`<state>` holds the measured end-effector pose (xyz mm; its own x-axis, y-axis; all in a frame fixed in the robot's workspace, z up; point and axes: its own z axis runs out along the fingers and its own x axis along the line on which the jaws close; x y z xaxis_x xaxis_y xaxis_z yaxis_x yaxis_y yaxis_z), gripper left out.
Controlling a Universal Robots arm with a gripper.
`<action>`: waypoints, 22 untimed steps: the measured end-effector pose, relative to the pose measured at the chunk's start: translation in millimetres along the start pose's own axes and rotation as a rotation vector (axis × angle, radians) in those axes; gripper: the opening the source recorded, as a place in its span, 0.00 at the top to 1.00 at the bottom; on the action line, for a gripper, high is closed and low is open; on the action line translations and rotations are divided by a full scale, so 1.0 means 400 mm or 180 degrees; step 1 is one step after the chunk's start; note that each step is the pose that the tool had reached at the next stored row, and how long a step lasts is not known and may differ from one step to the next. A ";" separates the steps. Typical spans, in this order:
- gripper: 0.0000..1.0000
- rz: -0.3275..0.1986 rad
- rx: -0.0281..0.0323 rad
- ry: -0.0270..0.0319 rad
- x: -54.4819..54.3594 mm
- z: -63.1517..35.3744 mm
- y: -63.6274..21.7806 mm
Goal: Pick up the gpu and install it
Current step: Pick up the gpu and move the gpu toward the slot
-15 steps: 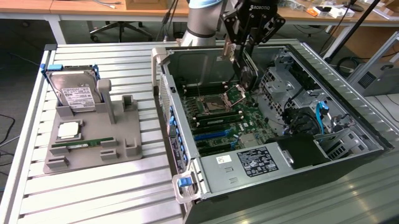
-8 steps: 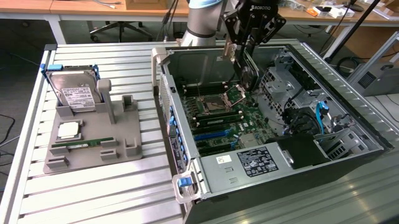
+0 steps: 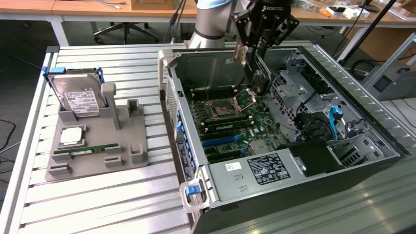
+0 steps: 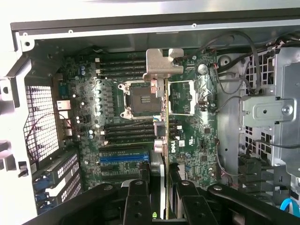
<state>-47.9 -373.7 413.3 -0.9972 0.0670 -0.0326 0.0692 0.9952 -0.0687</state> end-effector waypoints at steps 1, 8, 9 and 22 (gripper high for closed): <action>0.73 0.0000 0.0002 0.0000 -0.001 0.000 0.000; 0.73 0.0000 0.0014 -0.0001 -0.007 0.002 0.001; 0.73 0.0000 0.0016 -0.0001 -0.008 0.002 0.001; 0.73 -0.0001 0.0036 -0.0002 -0.019 0.004 0.002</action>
<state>-40.0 -373.7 411.8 -0.9972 0.0667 -0.0333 0.0692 0.9944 -0.0800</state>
